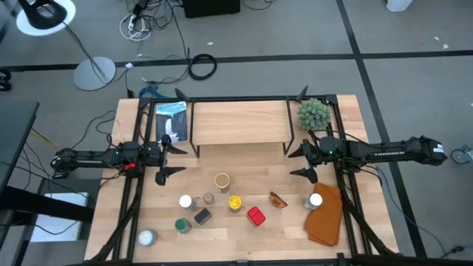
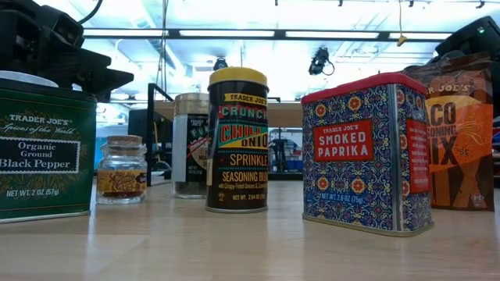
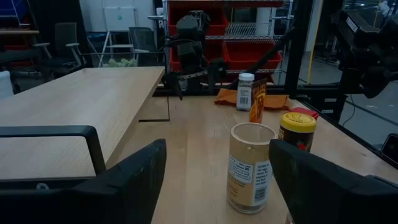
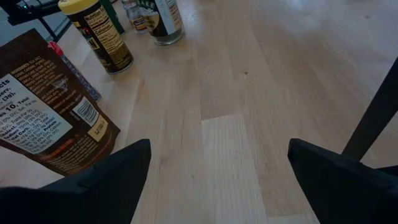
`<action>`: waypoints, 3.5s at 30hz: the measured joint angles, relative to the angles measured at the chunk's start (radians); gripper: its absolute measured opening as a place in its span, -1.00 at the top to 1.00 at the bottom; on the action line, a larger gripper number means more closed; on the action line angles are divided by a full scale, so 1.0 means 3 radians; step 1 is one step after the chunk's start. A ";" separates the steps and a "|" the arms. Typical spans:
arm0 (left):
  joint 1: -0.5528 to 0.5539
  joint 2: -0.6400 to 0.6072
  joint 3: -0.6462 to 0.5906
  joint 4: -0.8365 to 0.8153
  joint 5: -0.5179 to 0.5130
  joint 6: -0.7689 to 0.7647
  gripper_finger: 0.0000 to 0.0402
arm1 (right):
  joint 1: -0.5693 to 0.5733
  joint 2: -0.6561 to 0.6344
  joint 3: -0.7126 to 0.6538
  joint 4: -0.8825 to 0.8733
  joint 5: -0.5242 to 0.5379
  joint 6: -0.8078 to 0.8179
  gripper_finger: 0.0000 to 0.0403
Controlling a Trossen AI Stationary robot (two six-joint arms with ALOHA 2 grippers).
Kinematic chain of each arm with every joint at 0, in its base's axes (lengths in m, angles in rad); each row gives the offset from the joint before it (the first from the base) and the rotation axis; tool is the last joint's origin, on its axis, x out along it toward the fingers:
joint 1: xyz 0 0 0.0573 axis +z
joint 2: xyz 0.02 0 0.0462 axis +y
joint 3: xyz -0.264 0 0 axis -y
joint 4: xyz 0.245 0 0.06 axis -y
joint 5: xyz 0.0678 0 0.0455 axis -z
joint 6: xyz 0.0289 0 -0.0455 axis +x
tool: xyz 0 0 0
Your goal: Shelf spices
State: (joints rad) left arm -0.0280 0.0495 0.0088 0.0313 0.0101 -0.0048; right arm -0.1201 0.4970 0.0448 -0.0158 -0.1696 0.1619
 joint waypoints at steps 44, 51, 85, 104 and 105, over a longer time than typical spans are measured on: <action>0.0000 0.0000 0.0001 -0.0001 0.0000 0.0000 -0.43 | 0.0295 0.0002 0.0031 0.0352 -0.0564 0.0324 -0.89; 0.0001 0.0000 -0.0001 0.0001 -0.0001 0.0000 -0.43 | 0.0703 0.0036 0.0656 -0.0570 0.0425 0.0226 -0.89; 0.0001 0.0000 0.0001 0.0001 0.0000 0.0000 -0.43 | 0.1264 0.1282 0.1552 0.0352 0.1228 0.0064 -0.87; 0.0000 0.0000 0.0001 0.0001 0.0000 0.0000 -0.43 | 0.1500 0.3057 0.3813 -0.2119 0.1775 0.1097 -0.71; 0.0000 0.0000 0.0001 0.0001 0.0000 0.0000 -0.43 | 0.1521 0.3171 0.3974 -0.2265 0.1743 0.1161 -0.68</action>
State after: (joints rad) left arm -0.0280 0.0494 0.0090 0.0315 0.0101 -0.0048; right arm 0.3361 1.4483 1.2369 -0.6952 0.3532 0.5102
